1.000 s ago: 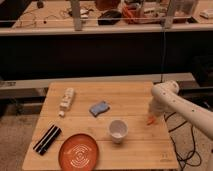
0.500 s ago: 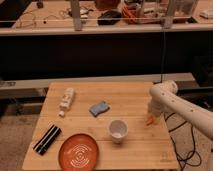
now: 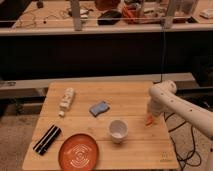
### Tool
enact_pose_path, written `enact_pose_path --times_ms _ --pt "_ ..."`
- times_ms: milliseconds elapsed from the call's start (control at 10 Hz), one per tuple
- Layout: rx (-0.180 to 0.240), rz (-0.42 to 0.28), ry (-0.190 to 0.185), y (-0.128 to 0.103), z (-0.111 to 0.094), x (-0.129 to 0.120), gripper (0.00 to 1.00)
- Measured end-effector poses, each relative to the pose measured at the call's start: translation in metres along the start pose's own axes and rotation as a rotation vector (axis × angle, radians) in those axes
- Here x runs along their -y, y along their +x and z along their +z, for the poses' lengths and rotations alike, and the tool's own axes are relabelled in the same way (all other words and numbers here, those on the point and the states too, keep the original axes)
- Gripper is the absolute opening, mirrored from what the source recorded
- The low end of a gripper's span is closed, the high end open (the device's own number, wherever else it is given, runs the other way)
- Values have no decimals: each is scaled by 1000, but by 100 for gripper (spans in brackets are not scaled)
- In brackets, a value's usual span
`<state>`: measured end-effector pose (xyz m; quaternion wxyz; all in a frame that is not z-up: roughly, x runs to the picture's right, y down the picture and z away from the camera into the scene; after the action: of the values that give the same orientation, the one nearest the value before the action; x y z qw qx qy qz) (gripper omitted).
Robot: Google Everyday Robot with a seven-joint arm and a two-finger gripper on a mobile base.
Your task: Drag the pepper across the table
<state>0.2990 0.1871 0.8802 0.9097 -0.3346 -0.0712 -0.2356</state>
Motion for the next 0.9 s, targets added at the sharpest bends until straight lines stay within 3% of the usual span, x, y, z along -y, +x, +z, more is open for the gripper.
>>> enact_pose_path --times_ms 900 --pt "-1 -13 -5 -6 -1 2 3"
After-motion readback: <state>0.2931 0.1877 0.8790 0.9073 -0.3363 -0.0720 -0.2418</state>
